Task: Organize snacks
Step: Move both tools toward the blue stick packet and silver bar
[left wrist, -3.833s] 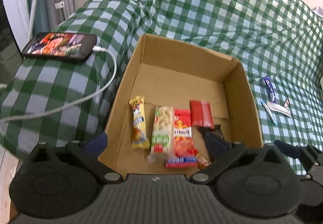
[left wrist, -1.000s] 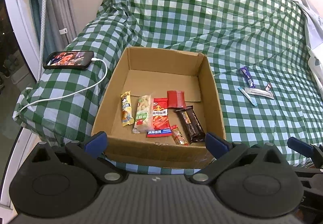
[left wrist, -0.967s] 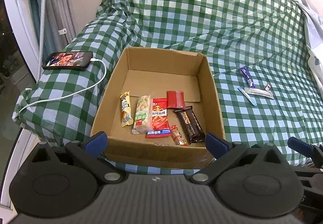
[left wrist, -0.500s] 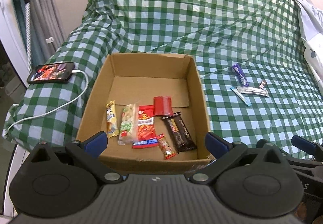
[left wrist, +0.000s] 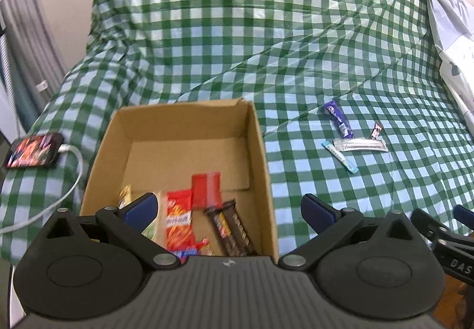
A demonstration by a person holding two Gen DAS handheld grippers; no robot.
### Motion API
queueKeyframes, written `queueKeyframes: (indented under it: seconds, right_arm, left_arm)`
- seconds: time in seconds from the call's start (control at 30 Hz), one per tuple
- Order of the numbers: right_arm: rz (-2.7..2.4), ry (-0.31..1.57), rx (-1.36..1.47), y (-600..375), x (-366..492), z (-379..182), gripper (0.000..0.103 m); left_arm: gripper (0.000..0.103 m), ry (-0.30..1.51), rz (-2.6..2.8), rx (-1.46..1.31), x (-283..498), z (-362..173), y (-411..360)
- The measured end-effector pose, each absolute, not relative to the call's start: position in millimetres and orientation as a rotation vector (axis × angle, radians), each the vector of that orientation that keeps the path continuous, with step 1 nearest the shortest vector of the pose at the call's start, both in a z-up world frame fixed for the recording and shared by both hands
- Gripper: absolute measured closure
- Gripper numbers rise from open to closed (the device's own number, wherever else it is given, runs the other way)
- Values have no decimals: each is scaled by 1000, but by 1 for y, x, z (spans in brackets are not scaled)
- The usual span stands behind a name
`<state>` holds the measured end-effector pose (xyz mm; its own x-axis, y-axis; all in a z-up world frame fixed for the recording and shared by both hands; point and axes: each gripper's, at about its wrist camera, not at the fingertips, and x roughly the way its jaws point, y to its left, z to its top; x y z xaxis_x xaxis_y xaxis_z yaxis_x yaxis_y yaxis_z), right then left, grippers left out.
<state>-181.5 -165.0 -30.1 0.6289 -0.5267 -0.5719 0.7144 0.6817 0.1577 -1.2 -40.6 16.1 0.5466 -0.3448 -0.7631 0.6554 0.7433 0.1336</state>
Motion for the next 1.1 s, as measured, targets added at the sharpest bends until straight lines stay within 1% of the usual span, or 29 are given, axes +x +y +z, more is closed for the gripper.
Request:
queueKeyframes:
  seconds: [0.17, 0.3, 0.5, 0.6, 0.7, 0.9, 1.03, 1.07, 1.1]
  right_arm:
    - [-798, 517, 414, -210, -188, -42, 3]
    - [-839, 512, 409, -254, -186, -56, 3]
    - [-863, 535, 326, -333, -175, -90, 1]
    - [-820, 580, 265, -374, -159, -114, 1]
    - [-732, 641, 173, -412, -137, -140, 1]
    - [-505, 743, -50, -456, -87, -184, 1]
    - [-360, 767, -103, -465, -61, -203, 1]
    - [-331, 774, -112, -463, -55, -207, 3]
    - [-297, 782, -124, -460, -51, -209, 7]
  left_arm:
    - [0, 814, -669, 466, 14, 1, -100]
    - [0, 865, -704, 496, 28, -25, -156]
    - [0, 1049, -705, 500, 48, -96, -250]
    - [0, 1165, -680, 476, 59, -137, -294]
    - [0, 1237, -652, 495, 66, -178, -334]
    - [0, 1358, -593, 525, 81, -237, -368]
    - [1, 1347, -575, 516, 87, -247, -370]
    - [9, 1324, -581, 523, 86, -246, -369]
    - [12, 1290, -581, 539, 84, -244, -366]
